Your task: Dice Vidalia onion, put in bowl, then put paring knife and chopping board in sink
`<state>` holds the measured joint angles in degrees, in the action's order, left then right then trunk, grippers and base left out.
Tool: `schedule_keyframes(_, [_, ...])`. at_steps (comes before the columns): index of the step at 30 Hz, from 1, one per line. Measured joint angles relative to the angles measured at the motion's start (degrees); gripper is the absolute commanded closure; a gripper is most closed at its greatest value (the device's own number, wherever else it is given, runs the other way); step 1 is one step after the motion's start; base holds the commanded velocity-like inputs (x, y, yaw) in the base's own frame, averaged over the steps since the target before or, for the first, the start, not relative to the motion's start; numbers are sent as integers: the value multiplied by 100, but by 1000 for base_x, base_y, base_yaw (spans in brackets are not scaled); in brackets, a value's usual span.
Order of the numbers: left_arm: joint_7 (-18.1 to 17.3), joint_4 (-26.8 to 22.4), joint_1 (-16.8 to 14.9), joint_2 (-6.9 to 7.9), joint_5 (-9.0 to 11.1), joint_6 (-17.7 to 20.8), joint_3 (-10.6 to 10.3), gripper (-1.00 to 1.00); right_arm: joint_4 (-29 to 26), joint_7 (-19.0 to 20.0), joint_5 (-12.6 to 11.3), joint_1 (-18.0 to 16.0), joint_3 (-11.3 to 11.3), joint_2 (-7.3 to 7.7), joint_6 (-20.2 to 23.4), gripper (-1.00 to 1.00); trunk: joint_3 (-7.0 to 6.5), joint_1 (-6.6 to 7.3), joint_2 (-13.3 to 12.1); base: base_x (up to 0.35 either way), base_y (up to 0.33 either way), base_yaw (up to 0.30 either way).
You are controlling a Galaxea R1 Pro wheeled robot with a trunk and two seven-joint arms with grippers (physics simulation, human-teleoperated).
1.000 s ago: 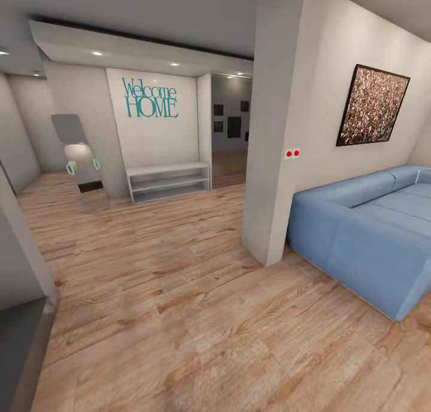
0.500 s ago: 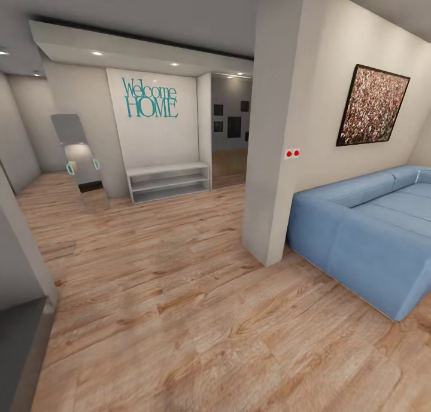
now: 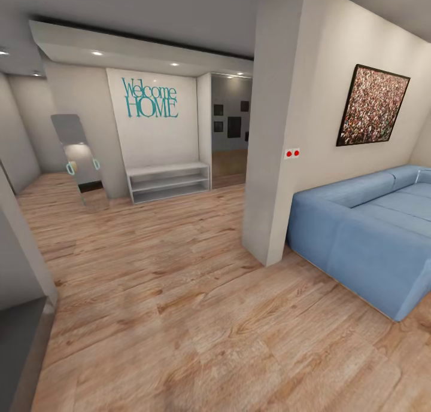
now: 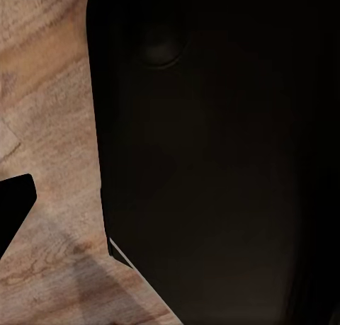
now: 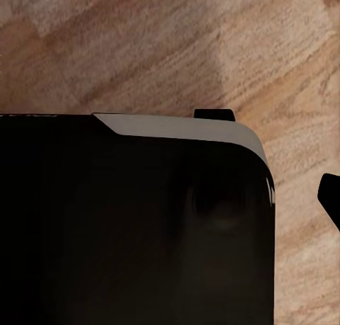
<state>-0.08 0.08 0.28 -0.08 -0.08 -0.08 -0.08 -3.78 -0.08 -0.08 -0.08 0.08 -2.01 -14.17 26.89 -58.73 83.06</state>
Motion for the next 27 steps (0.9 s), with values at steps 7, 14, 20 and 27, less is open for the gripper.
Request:
schedule_keyframes(7, [1, 0, 0, 0, 0, 0, 0, -100, 0, 0, 13, 0, 5, 1, 0, -100, 0, 0, 0, 0, 0, 0])
schedule_keyframes(14, [0, -8, 0, -4, 17, 0, 10, -100, 0, -14, 16, 0, 2, 4, 5, -100, 0, 0, 0, 0, 0, 0])
schedule_keyframes(20, [0, -13, 0, -22, 31, 0, 13, -100, 0, -14, 16, 0, 2, 2, 0, -100, 0, 0, 0, 0, 0, 0])
schedule_keyframes(27, [0, -17, -1, -20, 32, 0, 22, -100, 0, -8, 7, 0, 1, 0, 0, -100, 0, 0, 0, 0, 0, 0])
